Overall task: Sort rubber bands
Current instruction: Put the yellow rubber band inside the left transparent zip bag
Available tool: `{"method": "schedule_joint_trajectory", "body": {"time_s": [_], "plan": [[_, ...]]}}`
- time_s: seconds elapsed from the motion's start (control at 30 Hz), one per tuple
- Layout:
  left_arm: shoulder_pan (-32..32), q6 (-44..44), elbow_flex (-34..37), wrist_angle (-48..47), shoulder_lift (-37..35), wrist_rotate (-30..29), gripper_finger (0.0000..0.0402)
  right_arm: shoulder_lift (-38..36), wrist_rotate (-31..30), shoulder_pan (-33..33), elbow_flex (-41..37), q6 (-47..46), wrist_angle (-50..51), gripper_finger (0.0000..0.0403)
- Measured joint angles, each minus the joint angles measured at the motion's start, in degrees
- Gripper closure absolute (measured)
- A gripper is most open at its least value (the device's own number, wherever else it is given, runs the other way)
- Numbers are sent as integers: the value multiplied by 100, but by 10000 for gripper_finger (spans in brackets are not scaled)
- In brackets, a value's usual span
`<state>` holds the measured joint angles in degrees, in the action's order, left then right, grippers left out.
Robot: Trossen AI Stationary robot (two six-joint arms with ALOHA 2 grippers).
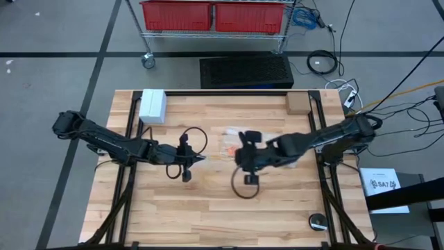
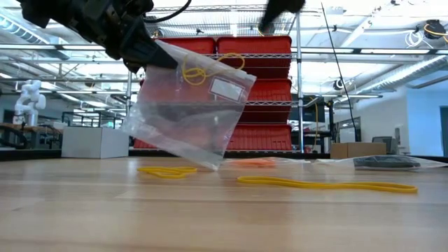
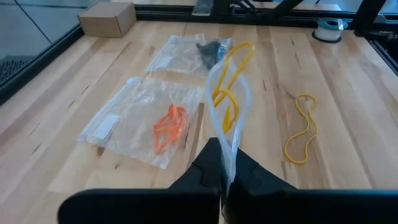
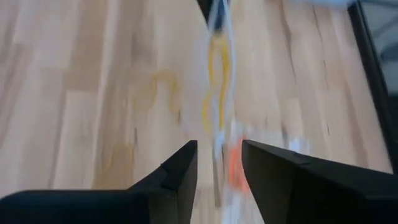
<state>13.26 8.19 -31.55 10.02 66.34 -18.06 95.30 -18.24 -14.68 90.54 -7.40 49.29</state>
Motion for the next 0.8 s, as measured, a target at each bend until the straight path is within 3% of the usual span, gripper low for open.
{"method": "schedule_joint_trajectory", "body": {"time_s": [0.17, 0.33, 0.43, 0.53, 0.8], "plan": [[0, -4, 0, 5, -17, -2, 401, -701, -408, -313, -1563, -766, -623, 286], [0, 0, 0, 20, -17, -42, 401, -1337, -818, -437, -3703, -925, -3367, 286], [0, 30, 0, 26, -17, -46, 401, -1439, -993, -385, -4611, -855, -5143, 286], [0, 31, 0, 152, -17, -50, 401, -1363, -1042, -286, -5049, -671, -6181, 286], [4, -82, 0, 199, -17, -48, 401, -970, -669, -51, -5128, -430, -7085, 292]]}}
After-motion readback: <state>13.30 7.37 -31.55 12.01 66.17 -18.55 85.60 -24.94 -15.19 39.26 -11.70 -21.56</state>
